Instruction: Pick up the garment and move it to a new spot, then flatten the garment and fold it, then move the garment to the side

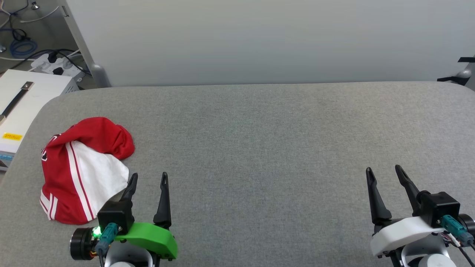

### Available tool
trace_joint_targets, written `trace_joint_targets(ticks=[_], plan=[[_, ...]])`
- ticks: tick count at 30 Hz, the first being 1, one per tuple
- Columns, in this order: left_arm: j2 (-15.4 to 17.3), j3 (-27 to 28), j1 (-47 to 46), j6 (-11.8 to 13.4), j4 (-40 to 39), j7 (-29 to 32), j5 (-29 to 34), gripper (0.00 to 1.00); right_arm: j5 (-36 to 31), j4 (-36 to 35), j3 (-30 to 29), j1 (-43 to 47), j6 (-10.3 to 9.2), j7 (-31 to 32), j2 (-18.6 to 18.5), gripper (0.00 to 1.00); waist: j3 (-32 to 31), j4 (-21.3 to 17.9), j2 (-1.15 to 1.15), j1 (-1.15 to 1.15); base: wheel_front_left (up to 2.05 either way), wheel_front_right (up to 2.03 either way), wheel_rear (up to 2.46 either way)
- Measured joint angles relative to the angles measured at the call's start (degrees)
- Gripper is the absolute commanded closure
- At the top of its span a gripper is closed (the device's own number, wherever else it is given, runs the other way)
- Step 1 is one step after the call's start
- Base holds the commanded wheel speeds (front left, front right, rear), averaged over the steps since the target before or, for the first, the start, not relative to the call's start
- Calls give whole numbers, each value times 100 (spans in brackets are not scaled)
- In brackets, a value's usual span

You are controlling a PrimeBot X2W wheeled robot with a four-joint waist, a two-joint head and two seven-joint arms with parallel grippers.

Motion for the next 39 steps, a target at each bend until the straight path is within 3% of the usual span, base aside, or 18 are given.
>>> trace_joint_targets(ticks=[21, 31, 39], plan=[[-1, -56, -4, -8, 68, -250, -148, 0, 0, 85, -18, 0, 0, -250, 0, 0, 190, 55, 0, 0, 0, 0, 0], [-2, -74, -13, 0, 127, -371, -255, 0, -33, 20, 197, 0, 0, -364, 5, 0, 292, 443, 0, 0, 0, 0, 0], [-5, -111, -10, 8, 161, -469, -323, 0, -54, 22, 353, 37, 0, -460, 10, 0, 281, 1009, 0, 0, 0, 0, 0]])
